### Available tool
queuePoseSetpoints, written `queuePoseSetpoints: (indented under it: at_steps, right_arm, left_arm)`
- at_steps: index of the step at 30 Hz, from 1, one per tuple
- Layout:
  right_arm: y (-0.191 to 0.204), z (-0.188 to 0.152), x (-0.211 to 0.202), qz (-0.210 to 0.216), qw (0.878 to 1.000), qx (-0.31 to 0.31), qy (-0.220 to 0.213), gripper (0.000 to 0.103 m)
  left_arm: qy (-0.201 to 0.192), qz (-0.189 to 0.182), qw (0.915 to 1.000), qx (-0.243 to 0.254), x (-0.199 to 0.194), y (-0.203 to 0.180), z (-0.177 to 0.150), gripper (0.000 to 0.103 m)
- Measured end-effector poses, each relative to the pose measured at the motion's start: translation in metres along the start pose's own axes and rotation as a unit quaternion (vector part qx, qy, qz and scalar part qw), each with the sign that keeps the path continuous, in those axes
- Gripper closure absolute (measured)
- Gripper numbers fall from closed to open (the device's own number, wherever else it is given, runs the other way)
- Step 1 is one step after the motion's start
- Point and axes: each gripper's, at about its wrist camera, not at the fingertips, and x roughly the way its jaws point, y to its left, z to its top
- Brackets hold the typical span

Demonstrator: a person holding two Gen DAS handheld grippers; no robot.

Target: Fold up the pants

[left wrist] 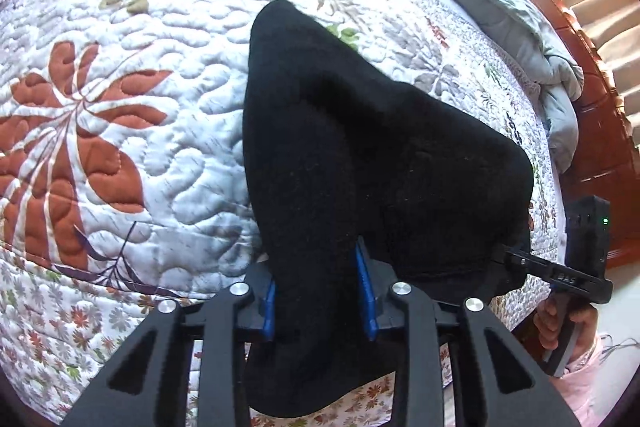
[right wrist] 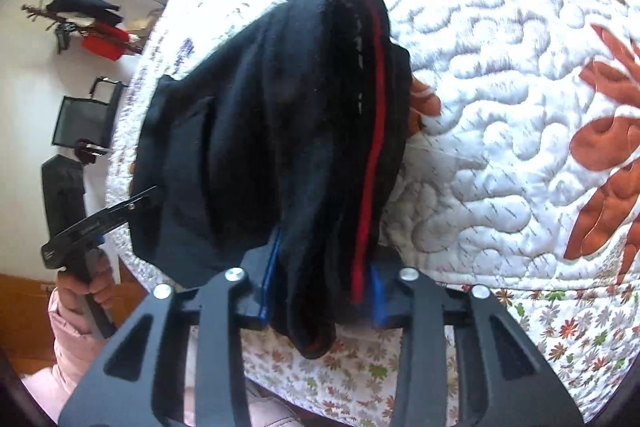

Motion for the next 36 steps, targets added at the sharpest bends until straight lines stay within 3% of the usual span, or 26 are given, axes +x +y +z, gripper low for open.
queuePoseSetpoints:
  at_steps: [3,7,15,18,22,24,28,32,36]
  right_arm:
    - [0.009,0.0,-0.013,-0.002,1.0,-0.02,-0.011,0.073]
    - [0.016,0.015,-0.039,-0.013,0.998,-0.049,-0.036,0.074]
    - [0.019,0.09,-0.08,-0.056,0.99,-0.08,-0.101,0.074]
    - [0.005,0.123,-0.069,-0.066,0.99,-0.071,-0.103,0.073]
    - [-0.026,0.149,-0.031,-0.073,0.995,-0.04,-0.061,0.072]
    - [-0.04,0.145,-0.01,-0.093,0.994,-0.03,-0.044,0.067]
    - [-0.06,0.131,-0.002,-0.07,0.996,-0.012,-0.056,0.058]
    - [-0.065,0.118,-0.011,-0.059,0.996,-0.016,-0.066,0.049]
    - [-0.067,0.106,-0.023,-0.054,0.995,-0.021,-0.075,0.048]
  left_arm:
    - [-0.023,-0.001,0.9997,0.009,-0.011,-0.01,-0.003,0.074]
    - [-0.059,-0.028,0.9977,0.017,-0.026,-0.027,0.011,0.074]
    - [-0.123,-0.028,0.9898,0.065,-0.025,-0.082,0.087,0.074]
    - [-0.118,-0.02,0.9904,0.069,-0.004,-0.087,0.115,0.073]
    - [-0.063,0.007,0.9958,0.066,0.041,-0.073,0.129,0.072]
    - [-0.05,0.02,0.9965,0.064,0.058,-0.062,0.124,0.069]
    - [-0.05,0.025,0.996,0.07,0.066,-0.053,0.111,0.055]
    - [-0.044,0.029,0.9967,0.061,0.063,-0.043,0.105,0.044]
    - [-0.049,0.042,0.9953,0.072,0.054,-0.04,0.093,0.04]
